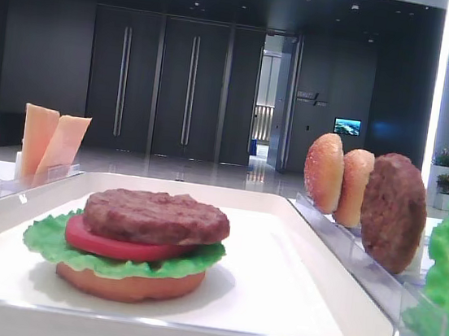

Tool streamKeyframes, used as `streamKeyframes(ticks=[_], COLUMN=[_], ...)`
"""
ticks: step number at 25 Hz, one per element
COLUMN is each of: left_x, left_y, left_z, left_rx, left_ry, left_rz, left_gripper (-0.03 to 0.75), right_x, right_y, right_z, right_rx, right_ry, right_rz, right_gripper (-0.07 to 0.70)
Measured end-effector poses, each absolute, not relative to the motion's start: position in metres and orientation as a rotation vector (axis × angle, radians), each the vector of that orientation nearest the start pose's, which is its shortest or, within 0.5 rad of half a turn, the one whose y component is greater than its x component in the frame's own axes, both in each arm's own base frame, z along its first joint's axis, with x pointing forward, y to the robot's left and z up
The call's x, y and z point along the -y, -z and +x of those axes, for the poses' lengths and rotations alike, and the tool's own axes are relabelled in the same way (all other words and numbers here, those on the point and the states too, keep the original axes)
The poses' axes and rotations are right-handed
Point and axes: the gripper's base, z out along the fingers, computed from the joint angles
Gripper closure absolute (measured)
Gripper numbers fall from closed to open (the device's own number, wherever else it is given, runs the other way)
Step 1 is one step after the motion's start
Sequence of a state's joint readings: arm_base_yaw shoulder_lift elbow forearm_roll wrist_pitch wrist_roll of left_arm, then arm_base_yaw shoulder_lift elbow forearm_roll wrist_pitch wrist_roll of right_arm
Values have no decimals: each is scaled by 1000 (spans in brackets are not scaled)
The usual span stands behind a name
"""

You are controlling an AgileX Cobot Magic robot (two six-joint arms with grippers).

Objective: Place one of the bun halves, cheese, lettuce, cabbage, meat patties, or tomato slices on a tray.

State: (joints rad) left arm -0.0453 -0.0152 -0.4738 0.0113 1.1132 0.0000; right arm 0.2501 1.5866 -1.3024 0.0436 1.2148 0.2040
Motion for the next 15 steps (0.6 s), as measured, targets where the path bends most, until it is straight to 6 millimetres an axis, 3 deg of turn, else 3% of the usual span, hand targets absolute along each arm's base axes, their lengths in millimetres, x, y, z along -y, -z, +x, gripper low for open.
streamKeyframes(ticks=[8, 15], left_x=[-1, -1], left_y=[-266, -266], left_z=[-6, -6], left_rx=[-2107, -2107], left_ry=[14, 14], left_rz=[47, 47], left_gripper=[181, 181], right_x=[-20, -15], right_y=[-287, -287], right_z=[307, 307], right_rx=[-2984, -2986], right_ry=[-73, -64], right_rz=[67, 33], right_gripper=[166, 166])
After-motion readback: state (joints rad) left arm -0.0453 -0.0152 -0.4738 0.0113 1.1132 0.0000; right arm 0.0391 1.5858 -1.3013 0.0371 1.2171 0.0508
